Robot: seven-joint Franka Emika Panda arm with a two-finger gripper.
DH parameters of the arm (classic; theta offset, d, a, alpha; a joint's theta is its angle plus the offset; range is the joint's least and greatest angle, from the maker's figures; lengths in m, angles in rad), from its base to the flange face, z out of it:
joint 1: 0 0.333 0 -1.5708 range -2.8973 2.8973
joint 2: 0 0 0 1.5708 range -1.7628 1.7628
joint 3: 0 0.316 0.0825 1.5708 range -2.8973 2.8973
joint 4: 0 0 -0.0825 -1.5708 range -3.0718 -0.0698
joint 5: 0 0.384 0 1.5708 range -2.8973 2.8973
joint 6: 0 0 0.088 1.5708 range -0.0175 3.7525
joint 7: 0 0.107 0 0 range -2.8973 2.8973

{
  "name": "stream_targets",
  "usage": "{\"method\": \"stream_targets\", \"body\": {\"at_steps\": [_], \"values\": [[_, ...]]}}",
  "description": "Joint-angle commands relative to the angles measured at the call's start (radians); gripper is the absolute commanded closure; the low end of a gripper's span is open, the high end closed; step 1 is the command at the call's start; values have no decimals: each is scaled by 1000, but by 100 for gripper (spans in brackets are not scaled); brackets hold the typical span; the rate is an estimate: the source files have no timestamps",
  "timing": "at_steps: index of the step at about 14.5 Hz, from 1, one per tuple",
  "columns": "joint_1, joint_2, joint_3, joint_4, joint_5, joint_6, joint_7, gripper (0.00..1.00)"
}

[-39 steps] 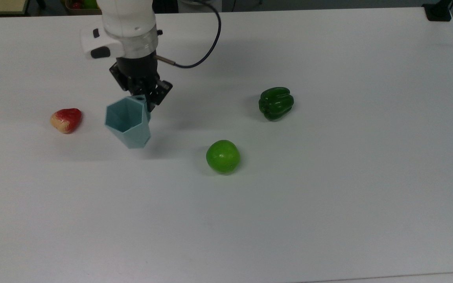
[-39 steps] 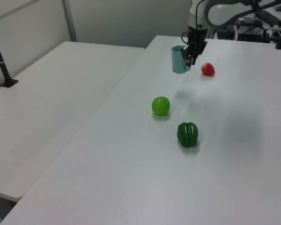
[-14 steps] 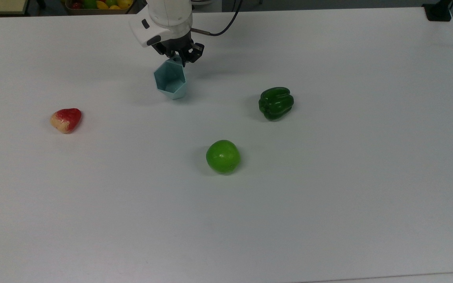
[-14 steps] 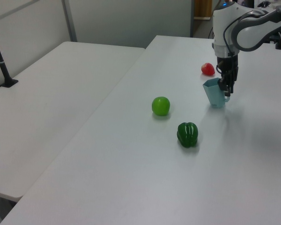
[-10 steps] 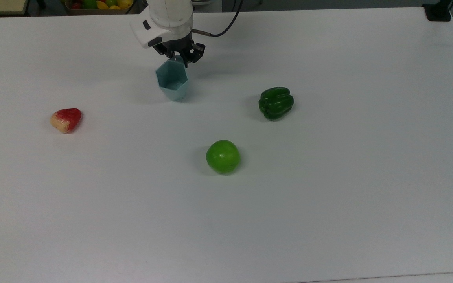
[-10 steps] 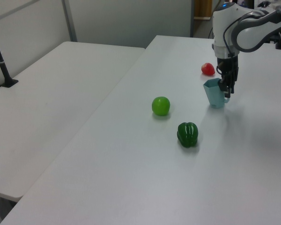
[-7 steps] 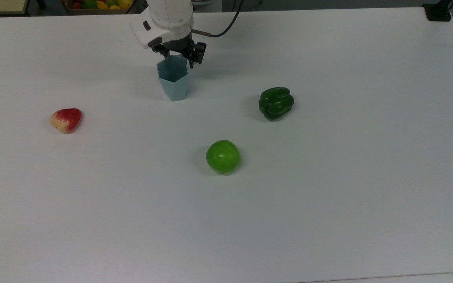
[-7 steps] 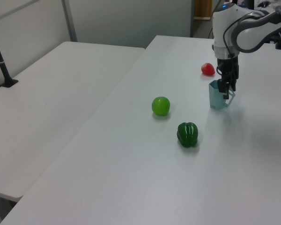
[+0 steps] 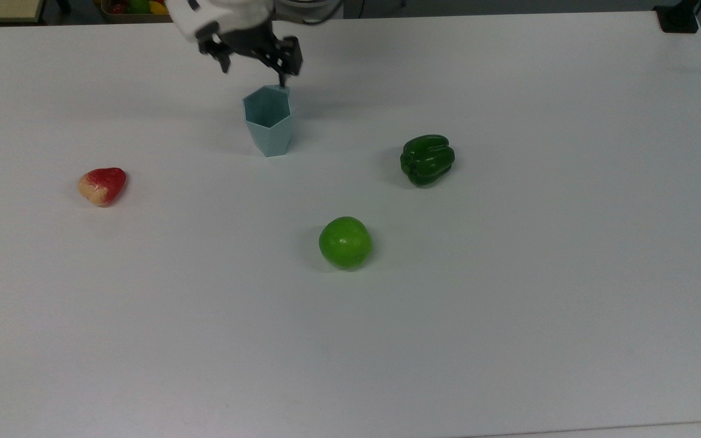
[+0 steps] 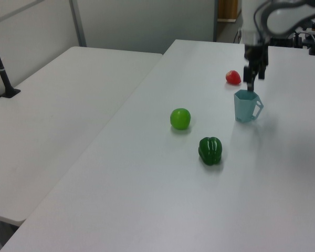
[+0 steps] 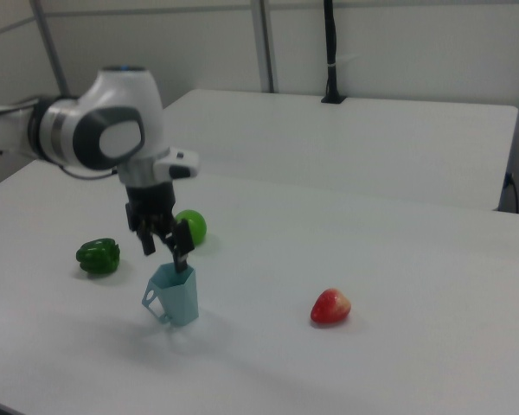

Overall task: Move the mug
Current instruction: 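Set the mug down, open the gripper and raise it away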

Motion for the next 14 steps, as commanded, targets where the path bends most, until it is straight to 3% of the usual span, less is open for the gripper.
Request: {"method": "stream_targets", "body": {"at_steps": [1, 5, 14], "values": [[-76, -18, -7, 184, 39, -170, -47, 0], [-117, -12, -7, 272, 57, -176, -48, 0], [-122, -19, -7, 275, 43, -227, -101, 0]]}}
